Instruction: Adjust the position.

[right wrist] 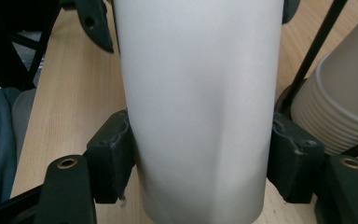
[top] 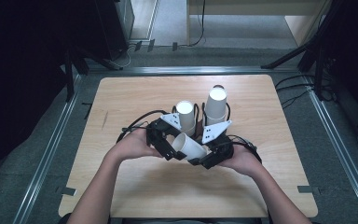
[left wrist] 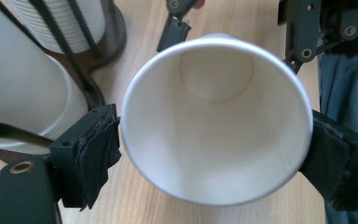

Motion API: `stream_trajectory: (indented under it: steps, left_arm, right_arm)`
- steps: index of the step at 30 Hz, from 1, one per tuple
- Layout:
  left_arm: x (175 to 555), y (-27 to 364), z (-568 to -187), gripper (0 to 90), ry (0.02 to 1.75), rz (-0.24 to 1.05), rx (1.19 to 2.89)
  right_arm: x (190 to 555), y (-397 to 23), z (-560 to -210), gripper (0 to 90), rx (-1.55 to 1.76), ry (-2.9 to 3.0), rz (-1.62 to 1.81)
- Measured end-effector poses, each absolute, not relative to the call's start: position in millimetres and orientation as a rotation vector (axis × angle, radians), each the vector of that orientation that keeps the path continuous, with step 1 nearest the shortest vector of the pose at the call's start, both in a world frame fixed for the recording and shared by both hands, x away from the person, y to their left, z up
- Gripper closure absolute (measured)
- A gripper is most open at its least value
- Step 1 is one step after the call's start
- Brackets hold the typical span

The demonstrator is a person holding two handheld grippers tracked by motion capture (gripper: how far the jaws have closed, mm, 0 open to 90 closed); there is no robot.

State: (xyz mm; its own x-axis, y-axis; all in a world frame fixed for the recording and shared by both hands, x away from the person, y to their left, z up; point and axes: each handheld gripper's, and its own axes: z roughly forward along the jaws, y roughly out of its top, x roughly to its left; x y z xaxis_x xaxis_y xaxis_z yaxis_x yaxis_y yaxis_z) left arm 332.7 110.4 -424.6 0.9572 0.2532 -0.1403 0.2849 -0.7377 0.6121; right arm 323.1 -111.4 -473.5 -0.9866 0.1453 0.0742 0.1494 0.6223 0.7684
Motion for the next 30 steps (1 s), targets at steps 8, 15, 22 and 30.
stream_trajectory:
  steps: [8,15,22,30]
  left_arm:
    - [332,122,-426,11.6,0.419,-0.088,2.345]
    - [329,126,-431,11.0,0.445,-0.087,2.275]
    - [326,127,-438,11.4,0.474,-0.078,2.18]
    - [326,121,-446,11.8,0.492,-0.11,2.118]
  right_arm:
    - [325,-117,-469,32.1,-0.278,-2.807,-1.379]
    - [325,-120,-466,32.1,-0.287,-2.797,-1.395]
    - [325,-122,-465,32.1,-0.286,-2.78,-1.409]
    - [325,-123,-464,32.0,-0.294,-2.766,-1.428]
